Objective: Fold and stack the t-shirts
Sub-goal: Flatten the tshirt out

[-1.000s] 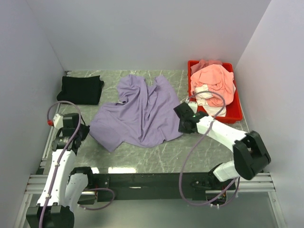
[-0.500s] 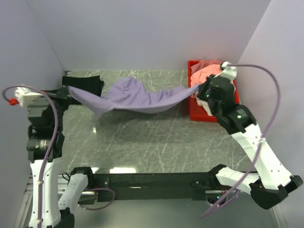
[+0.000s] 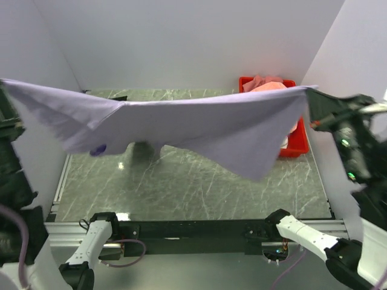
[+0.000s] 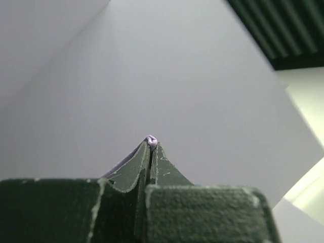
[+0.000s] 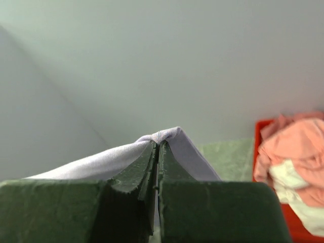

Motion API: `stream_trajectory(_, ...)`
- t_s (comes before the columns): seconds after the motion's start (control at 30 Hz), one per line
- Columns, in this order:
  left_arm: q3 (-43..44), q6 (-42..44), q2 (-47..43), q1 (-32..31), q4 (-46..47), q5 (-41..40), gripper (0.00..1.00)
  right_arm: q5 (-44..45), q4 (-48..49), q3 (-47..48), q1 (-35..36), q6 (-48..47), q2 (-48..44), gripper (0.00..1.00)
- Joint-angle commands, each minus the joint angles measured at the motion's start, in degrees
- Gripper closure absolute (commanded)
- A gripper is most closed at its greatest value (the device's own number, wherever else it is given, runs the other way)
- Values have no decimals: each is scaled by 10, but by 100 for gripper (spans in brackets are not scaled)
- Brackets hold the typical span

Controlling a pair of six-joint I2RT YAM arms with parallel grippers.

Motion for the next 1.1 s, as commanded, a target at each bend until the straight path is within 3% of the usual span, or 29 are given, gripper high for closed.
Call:
stream_trajectory(0.0, 70, 56, 10, 1, 31, -39, 99, -49, -27, 52, -3, -11, -20, 100)
stream_trajectory(0.27, 192, 108, 49, 1, 39, -39, 99, -139, -56, 86, -3, 6, -49, 100)
stream_trajectory(0.43, 195, 126, 60, 1, 58, -51, 99, -133, -51, 75, -3, 9, -58, 100)
stream_trajectory(0.67, 31, 160, 86, 1, 114, -54, 99, -81, -9, -43, -3, 14, -37, 100)
stream_trajectory(0.83, -105, 211, 150, 1, 199, -4, 99, 25, 50, -157, -8, 10, 22, 100)
stream_trajectory(0.93, -212, 239, 210, 1, 238, 13, 99, -32, 96, -218, -55, 11, 83, 100)
stream_trajectory(1.07, -273, 261, 317, 1, 318, 33, 99, -140, 222, -299, -117, 13, 205, 100)
